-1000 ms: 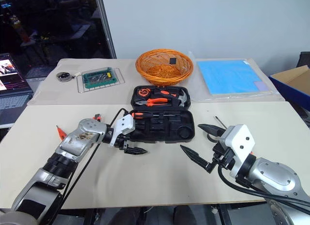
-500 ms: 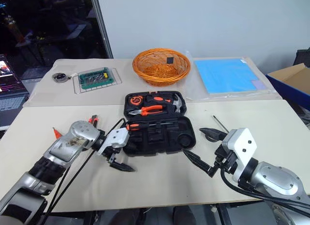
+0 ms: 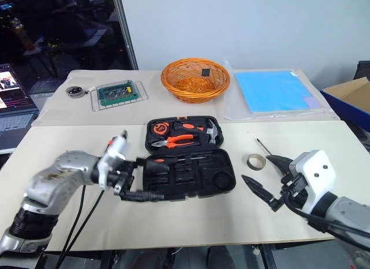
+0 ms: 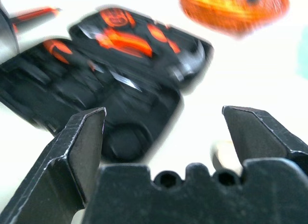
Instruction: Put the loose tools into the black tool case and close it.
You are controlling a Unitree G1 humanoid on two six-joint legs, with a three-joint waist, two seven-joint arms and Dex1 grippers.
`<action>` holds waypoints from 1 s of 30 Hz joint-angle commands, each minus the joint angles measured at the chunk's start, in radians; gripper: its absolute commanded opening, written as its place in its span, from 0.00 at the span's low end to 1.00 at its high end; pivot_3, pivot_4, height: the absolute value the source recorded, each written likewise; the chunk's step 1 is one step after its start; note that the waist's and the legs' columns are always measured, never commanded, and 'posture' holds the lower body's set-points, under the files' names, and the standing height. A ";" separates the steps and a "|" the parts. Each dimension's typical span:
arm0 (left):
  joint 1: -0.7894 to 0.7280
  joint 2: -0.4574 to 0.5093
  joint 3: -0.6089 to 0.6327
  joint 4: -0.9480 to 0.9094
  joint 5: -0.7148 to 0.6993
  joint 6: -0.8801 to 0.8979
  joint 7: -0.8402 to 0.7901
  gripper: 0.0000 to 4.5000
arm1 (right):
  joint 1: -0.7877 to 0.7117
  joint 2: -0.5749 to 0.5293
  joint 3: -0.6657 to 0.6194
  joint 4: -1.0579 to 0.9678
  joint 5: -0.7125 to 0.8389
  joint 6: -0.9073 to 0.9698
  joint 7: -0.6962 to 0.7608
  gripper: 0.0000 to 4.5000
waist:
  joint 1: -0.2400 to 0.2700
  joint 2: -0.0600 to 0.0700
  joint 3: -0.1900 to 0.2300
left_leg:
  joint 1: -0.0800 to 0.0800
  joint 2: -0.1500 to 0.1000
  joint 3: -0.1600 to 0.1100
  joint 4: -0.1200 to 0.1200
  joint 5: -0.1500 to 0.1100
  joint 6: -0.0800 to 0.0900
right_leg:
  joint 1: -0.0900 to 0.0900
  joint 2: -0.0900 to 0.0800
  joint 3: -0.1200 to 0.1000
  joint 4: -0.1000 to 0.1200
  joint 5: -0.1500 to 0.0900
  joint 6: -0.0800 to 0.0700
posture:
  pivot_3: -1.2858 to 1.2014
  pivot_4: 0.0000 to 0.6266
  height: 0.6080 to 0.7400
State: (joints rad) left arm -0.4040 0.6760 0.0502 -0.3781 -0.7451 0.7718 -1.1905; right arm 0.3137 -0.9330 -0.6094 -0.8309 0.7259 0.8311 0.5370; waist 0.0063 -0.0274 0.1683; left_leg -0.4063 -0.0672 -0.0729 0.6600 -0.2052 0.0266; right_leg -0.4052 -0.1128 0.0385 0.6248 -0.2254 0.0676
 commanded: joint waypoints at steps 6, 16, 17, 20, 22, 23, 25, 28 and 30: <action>0.005 0.035 0.057 -0.233 -0.120 0.125 0.237 1.00 | -0.029 -0.167 0.121 0.316 -0.176 0.037 0.076 1.00 | 0.003 -0.001 0.001 | 0.000 -0.001 0.003 0.000 0.000 0.000 | 0.001 0.001 0.000 0.000 0.000 0.000 | 0.52 0.24 1.00; -0.009 0.048 -0.035 -0.226 -0.071 0.065 0.254 1.00 | -0.468 -0.089 0.431 0.717 -0.302 0.113 0.035 1.00 | -0.012 -0.002 0.003 | 0.002 0.001 0.008 0.000 0.000 0.000 | 0.001 0.001 0.002 0.000 0.002 -0.002 | 0.52 0.24 1.00; -0.014 0.045 -0.041 -0.225 -0.069 0.062 0.258 1.00 | -0.498 -0.086 0.451 0.747 -0.314 0.106 0.045 0.94 | -0.012 -0.001 0.004 | 0.002 0.002 0.008 0.000 0.000 0.000 | 0.001 0.002 0.002 -0.001 0.002 -0.002 | 0.52 0.24 1.00; -0.012 0.044 -0.053 -0.220 -0.057 0.041 0.254 1.00 | -0.551 -0.086 0.490 0.802 -0.313 0.118 0.091 0.78 | -0.012 -0.001 0.004 | 0.000 0.001 0.009 0.000 0.000 0.000 | -0.001 0.002 0.002 -0.001 0.005 -0.008 | 0.52 0.24 1.00; -0.006 0.041 -0.054 -0.214 -0.051 0.029 0.257 1.00 | -0.560 -0.090 0.512 0.816 -0.329 0.098 0.115 0.64 | -0.009 -0.001 0.004 | 0.000 0.001 0.009 0.000 -0.001 0.001 | -0.001 0.002 0.003 -0.001 0.005 -0.008 | 0.52 0.24 1.00; -0.002 0.041 -0.055 -0.213 -0.048 0.023 0.255 1.00 | -0.562 -0.090 0.518 0.821 -0.337 0.089 0.125 0.56 | -0.008 -0.001 0.004 | 0.000 0.001 0.009 0.000 -0.001 0.001 | -0.001 0.002 0.002 -0.001 0.005 -0.008 | 0.52 0.24 1.00; 0.021 0.032 -0.042 -0.221 -0.050 0.009 0.268 1.00 | -0.541 -0.107 0.498 0.810 -0.351 0.054 0.143 0.40 | -0.007 -0.001 0.004 | 0.000 0.000 0.008 0.000 -0.001 0.001 | -0.001 0.001 0.003 -0.001 0.005 -0.008 | 0.52 0.24 1.00; 0.068 0.004 0.002 -0.232 -0.052 -0.009 0.325 1.00 | -0.491 -0.150 0.422 0.735 -0.352 0.004 0.178 0.22 | -0.007 0.000 0.004 | 0.000 0.000 0.009 0.000 -0.001 0.001 | -0.001 0.001 0.003 -0.001 0.005 -0.007 | 0.52 0.24 1.00; 0.130 -0.018 0.037 -0.227 -0.022 -0.066 0.343 1.00 | -0.482 -0.171 0.389 0.639 -0.332 -0.019 0.214 0.22 | -0.006 0.002 0.005 | 0.000 0.000 0.009 0.000 -0.001 0.001 | -0.001 0.001 0.003 -0.001 0.003 -0.004 | 0.52 0.24 1.00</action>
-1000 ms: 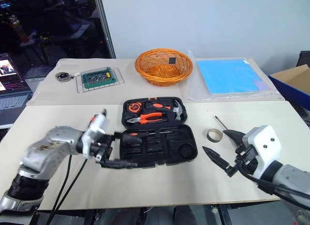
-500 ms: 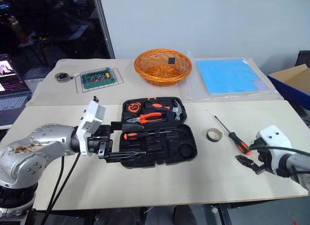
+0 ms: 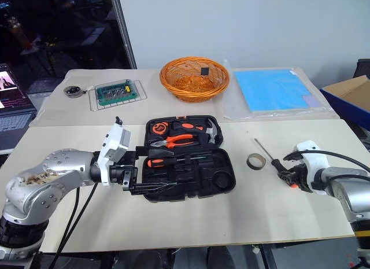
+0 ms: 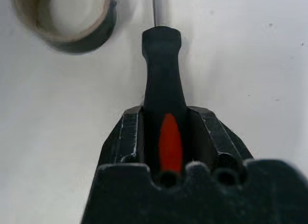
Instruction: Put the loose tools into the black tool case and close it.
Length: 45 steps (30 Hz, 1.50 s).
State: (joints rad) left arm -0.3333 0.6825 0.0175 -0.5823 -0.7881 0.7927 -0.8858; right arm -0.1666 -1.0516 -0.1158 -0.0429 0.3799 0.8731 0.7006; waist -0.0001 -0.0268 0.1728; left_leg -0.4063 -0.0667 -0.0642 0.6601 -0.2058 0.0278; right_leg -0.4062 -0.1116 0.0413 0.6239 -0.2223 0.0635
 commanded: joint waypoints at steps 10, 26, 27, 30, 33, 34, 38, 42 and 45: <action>0.469 0.082 0.371 0.037 0.019 -0.247 -0.169 1.00 | -0.524 0.090 0.382 -0.185 -0.141 -0.264 0.327 0.22 | -0.038 -0.001 0.004 | 0.009 0.017 0.011 0.000 -0.003 -0.005 | 0.000 0.004 -0.006 0.001 -0.002 -0.009 | 0.52 0.24 1.00; 0.499 0.134 0.424 0.071 0.019 -0.310 -0.247 1.00 | -0.658 0.291 0.626 0.146 -0.405 -0.595 0.573 0.22 | -0.012 -0.002 0.004 | -0.008 0.013 0.013 -0.001 -0.006 -0.008 | -0.019 0.000 -0.008 0.002 0.008 -0.012 | 0.52 0.24 1.00; 0.499 0.137 0.421 0.074 0.021 -0.313 -0.251 1.00 | -0.659 0.299 0.631 0.160 -0.416 -0.604 0.571 0.22 | -0.013 -0.002 0.004 | -0.008 0.013 0.013 -0.001 -0.006 -0.008 | -0.019 0.000 -0.008 0.002 0.008 -0.012 | 0.52 0.24 1.00; 0.492 0.140 0.414 0.080 0.022 -0.315 -0.255 1.00 | -0.663 0.317 0.640 0.201 -0.452 -0.631 0.572 0.22 | -0.014 -0.002 0.004 | -0.003 0.013 0.013 -0.001 -0.006 -0.008 | -0.015 0.001 -0.008 0.002 0.008 -0.012 | 0.52 0.24 1.00; 0.480 0.142 0.406 0.090 0.029 -0.318 -0.255 1.00 | -0.662 0.328 0.649 0.244 -0.491 -0.672 0.577 0.22 | -0.013 -0.002 0.004 | 0.000 0.013 0.014 -0.001 -0.006 -0.008 | -0.013 0.002 -0.008 0.003 0.008 -0.013 | 0.52 0.24 1.00; 0.478 0.142 0.404 0.091 0.032 -0.320 -0.257 1.00 | -0.659 0.328 0.651 0.253 -0.500 -0.688 0.584 0.22 | -0.013 -0.002 0.004 | 0.000 0.013 0.014 -0.001 -0.006 -0.009 | -0.013 0.002 -0.008 0.003 0.008 -0.013 | 0.52 0.24 1.00; 0.477 0.144 0.397 0.094 0.046 -0.330 -0.264 1.00 | -0.656 0.332 0.647 0.277 -0.513 -0.743 0.609 0.22 | -0.012 -0.002 0.004 | 0.000 0.013 0.014 -0.001 -0.006 -0.009 | -0.013 0.002 -0.008 0.003 0.008 -0.013 | 0.52 0.24 1.00; 0.475 0.144 0.389 0.100 0.054 -0.339 -0.266 1.00 | -0.669 0.332 0.639 0.285 -0.507 -0.803 0.640 0.22 | -0.011 -0.002 0.004 | 0.000 0.013 0.013 -0.001 -0.006 -0.009 | -0.014 0.001 -0.008 0.003 0.008 -0.013 | 0.52 0.24 1.00; 0.472 0.146 0.384 0.102 0.056 -0.338 -0.269 1.00 | -0.674 0.336 0.608 0.274 -0.493 -0.804 0.637 0.49 | -0.011 -0.002 0.004 | 0.000 0.013 0.013 -0.001 -0.006 -0.009 | -0.014 0.002 -0.008 0.004 0.008 -0.013 | 0.52 0.24 1.00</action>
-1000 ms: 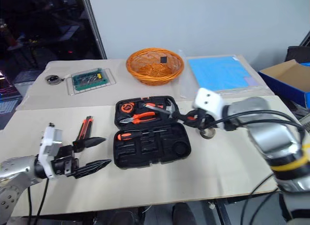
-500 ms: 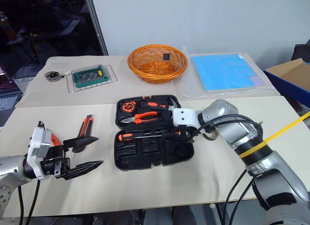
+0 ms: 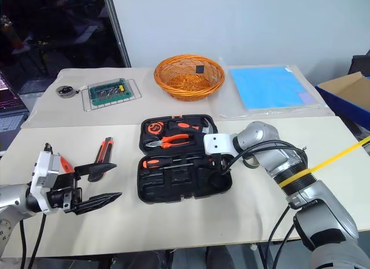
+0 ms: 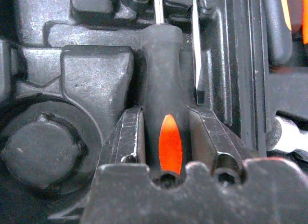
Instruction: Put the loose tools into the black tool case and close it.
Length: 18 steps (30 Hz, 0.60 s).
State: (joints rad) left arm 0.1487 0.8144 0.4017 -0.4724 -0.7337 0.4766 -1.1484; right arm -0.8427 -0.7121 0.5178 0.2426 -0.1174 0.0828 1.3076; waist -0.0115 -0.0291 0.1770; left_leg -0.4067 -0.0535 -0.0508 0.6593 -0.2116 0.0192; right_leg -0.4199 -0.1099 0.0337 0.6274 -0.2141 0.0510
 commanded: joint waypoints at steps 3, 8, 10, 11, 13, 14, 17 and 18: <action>-0.011 0.015 -0.003 -0.006 0.002 -0.022 -0.006 1.00 | 0.008 -0.012 -0.083 -0.078 0.087 0.049 0.070 0.49 | -0.001 0.000 0.000 | 0.000 0.000 0.000 0.000 0.000 0.000 | 0.000 0.000 0.000 0.000 0.000 0.000 | 0.52 0.24 1.00; -0.017 0.013 -0.015 -0.003 0.002 -0.018 -0.004 1.00 | 0.036 -0.017 -0.158 -0.156 0.172 0.095 0.089 0.49 | -0.002 0.000 0.000 | 0.000 0.000 0.000 0.000 0.000 0.000 | -0.001 0.000 0.000 0.001 0.000 0.000 | 0.52 0.24 1.00; -0.022 0.011 -0.019 0.000 0.000 -0.015 -0.001 1.00 | 0.065 -0.007 -0.215 -0.208 0.242 0.178 0.071 0.49 | -0.003 0.000 0.000 | 0.000 0.000 0.000 0.000 0.000 0.000 | -0.001 0.000 0.001 0.001 0.000 0.000 | 0.52 0.24 1.00; -0.022 0.010 -0.020 -0.001 -0.001 -0.015 -0.001 1.00 | 0.078 -0.006 -0.236 -0.231 0.268 0.213 0.066 0.49 | -0.003 0.000 0.000 | 0.000 0.000 0.000 0.000 0.000 0.000 | -0.001 0.000 0.001 0.001 0.000 0.000 | 0.52 0.24 1.00; -0.022 0.008 -0.023 -0.001 -0.002 -0.015 0.002 1.00 | 0.101 0.003 -0.269 -0.266 0.300 0.301 0.026 0.44 | -0.003 0.000 0.000 | 0.000 0.000 0.000 0.000 0.000 0.000 | -0.001 0.000 0.001 0.002 0.000 0.000 | 0.52 0.24 1.00; -0.022 0.007 -0.026 -0.001 -0.002 -0.015 0.003 1.00 | 0.111 0.014 -0.287 -0.281 0.315 0.363 -0.010 0.38 | -0.003 0.000 0.000 | 0.000 0.000 0.000 0.000 0.000 0.000 | -0.001 0.000 0.001 0.002 0.000 0.000 | 0.52 0.24 1.00; -0.026 -0.003 -0.034 -0.002 -0.005 -0.012 0.015 1.00 | 0.201 0.091 -0.353 -0.353 0.324 0.456 -0.198 0.19 | -0.003 0.000 0.000 | 0.000 0.001 0.000 0.000 0.000 0.000 | -0.001 0.000 0.001 0.002 0.000 -0.001 | 0.52 0.24 1.00; -0.025 -0.004 -0.035 -0.003 -0.006 -0.012 0.017 1.00 | 0.222 0.105 -0.362 -0.369 0.314 0.462 -0.235 0.12 | -0.002 0.000 0.000 | 0.000 0.001 0.000 0.000 0.000 0.000 | -0.001 0.000 0.001 0.002 0.000 -0.001 | 0.52 0.24 1.00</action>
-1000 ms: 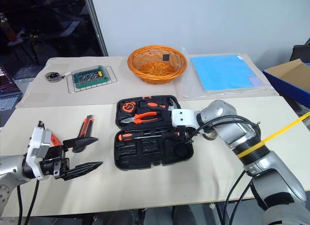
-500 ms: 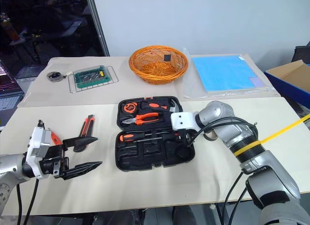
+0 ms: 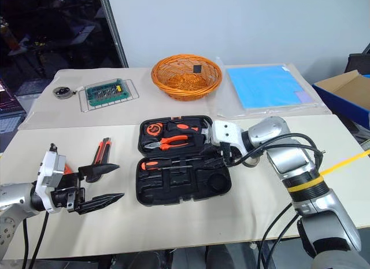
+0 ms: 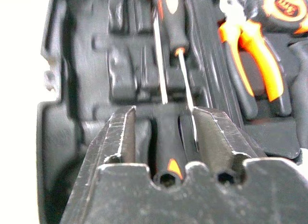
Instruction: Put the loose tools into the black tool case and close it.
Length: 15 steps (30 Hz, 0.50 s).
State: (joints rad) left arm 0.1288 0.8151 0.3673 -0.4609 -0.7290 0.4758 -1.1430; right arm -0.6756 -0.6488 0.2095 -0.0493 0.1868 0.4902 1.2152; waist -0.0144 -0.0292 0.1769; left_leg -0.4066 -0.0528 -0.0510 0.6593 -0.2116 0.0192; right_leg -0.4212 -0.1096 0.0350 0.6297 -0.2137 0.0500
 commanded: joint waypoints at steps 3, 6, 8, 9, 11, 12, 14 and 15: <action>0.002 -0.011 0.002 -0.016 -0.012 -0.010 0.022 1.00 | 0.165 0.092 -0.064 -0.123 -0.051 0.008 -0.286 0.02 | 0.001 0.000 0.000 | 0.000 0.000 0.000 0.000 0.000 0.000 | 0.000 0.000 0.000 0.000 0.000 0.000 | 0.52 0.24 1.00; -0.001 -0.020 -0.010 -0.011 -0.002 -0.015 0.034 1.00 | 0.298 0.120 0.018 -0.180 -0.151 -0.065 -0.396 0.02 | 0.004 0.000 0.000 | 0.000 -0.001 0.000 0.000 0.000 0.000 | 0.000 0.000 0.000 0.000 0.000 0.000 | 0.52 0.24 1.00; -0.008 -0.023 -0.021 -0.006 0.004 -0.018 0.037 1.00 | 0.333 0.126 0.063 -0.184 -0.197 -0.081 -0.425 0.02 | 0.002 0.000 0.000 | -0.001 -0.001 0.001 0.000 0.000 0.000 | -0.001 0.000 0.001 0.000 0.000 0.000 | 0.52 0.24 1.00; -0.011 -0.024 -0.028 -0.001 0.009 -0.022 0.035 1.00 | 0.341 0.123 0.091 -0.168 -0.230 -0.095 -0.438 0.02 | 0.000 0.000 -0.001 | 0.001 -0.001 0.001 0.000 0.000 0.000 | 0.000 0.000 0.001 0.001 0.000 0.000 | 0.52 0.24 1.00; -0.017 -0.023 -0.039 0.008 0.017 -0.029 0.033 1.00 | 0.346 0.110 0.134 -0.121 -0.290 -0.122 -0.457 0.02 | -0.004 -0.002 -0.002 | 0.003 0.000 0.001 0.000 0.000 0.000 | 0.002 0.000 0.001 0.000 0.000 0.000 | 0.52 0.24 1.00; -0.019 -0.023 -0.044 0.010 0.020 -0.032 0.032 1.00 | 0.349 0.100 0.152 -0.104 -0.312 -0.135 -0.458 0.02 | -0.005 -0.002 -0.002 | 0.004 0.000 0.001 0.000 0.000 0.000 | 0.003 0.001 0.001 0.000 0.000 0.000 | 0.52 0.24 1.00; -0.026 -0.025 -0.054 0.013 0.027 -0.034 0.039 1.00 | 0.354 0.069 0.181 -0.068 -0.361 -0.198 -0.455 0.02 | -0.003 -0.003 -0.004 | 0.009 0.001 0.001 0.000 0.000 0.000 | 0.004 0.001 0.001 0.000 -0.002 0.002 | 0.52 0.24 1.00; -0.029 -0.029 -0.056 0.015 0.030 -0.032 0.049 1.00 | 0.356 0.047 0.189 -0.060 -0.385 -0.250 -0.454 0.02 | -0.003 -0.003 -0.005 | 0.010 0.001 0.001 0.000 0.000 0.000 | 0.006 0.002 0.000 -0.001 -0.004 0.004 | 0.52 0.24 1.00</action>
State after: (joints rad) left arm 0.1151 0.7916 0.3101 -0.4409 -0.7047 0.4601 -1.1078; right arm -0.3559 -0.5593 0.3397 -0.1844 -0.1247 0.2929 0.7450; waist -0.0175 -0.0324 0.1719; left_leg -0.3943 -0.0511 -0.0495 0.6592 -0.2115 0.0189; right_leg -0.4124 -0.1081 0.0353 0.6282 -0.2195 0.0563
